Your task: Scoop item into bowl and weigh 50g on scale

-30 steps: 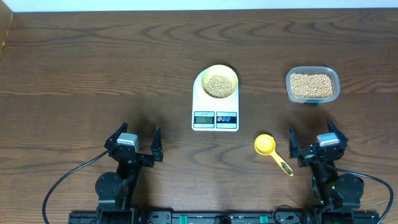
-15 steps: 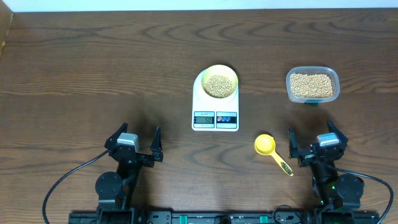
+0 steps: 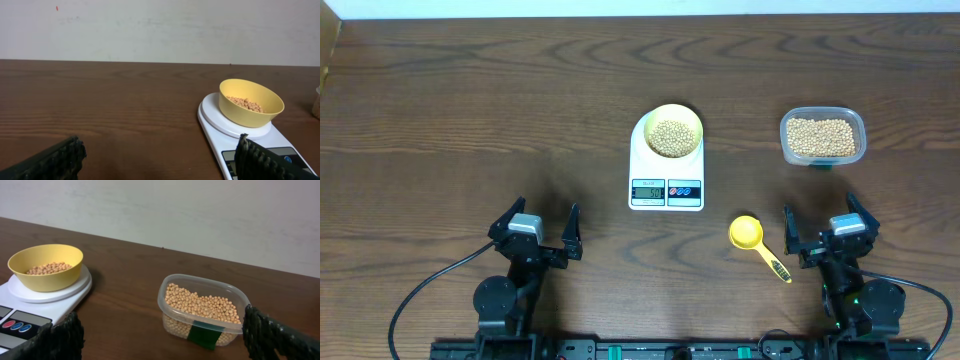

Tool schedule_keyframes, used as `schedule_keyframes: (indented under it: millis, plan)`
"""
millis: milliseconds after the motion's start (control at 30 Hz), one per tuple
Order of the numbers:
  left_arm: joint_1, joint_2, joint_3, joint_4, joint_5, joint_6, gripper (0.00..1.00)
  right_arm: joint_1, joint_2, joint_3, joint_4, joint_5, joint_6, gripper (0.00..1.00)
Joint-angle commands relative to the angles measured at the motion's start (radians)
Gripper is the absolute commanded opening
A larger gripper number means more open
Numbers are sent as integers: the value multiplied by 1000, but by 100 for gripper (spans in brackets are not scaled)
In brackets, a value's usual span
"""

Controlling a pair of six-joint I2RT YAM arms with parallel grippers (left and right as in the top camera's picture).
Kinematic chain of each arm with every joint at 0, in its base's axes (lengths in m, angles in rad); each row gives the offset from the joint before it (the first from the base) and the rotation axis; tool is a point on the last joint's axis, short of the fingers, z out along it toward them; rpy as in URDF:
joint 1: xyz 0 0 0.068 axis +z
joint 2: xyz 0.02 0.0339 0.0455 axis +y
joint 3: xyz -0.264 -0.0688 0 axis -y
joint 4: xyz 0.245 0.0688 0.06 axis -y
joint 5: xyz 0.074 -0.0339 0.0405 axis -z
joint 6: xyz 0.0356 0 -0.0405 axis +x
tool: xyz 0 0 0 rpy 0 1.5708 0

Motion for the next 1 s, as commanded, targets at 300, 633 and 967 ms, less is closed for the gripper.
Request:
schedule_keyframes:
  millis: [300, 633, 967]
  plan:
    - [-2, -32, -11, -44, 16, -16, 98, 3, -3, -1, -5, 8, -11, 99]
    - [-2, -32, -11, -44, 16, -16, 98, 3, -3, -1, -5, 8, -11, 99]
    - [-2, -32, -11, -44, 16, -16, 98, 3, -3, -1, -5, 8, -11, 99]
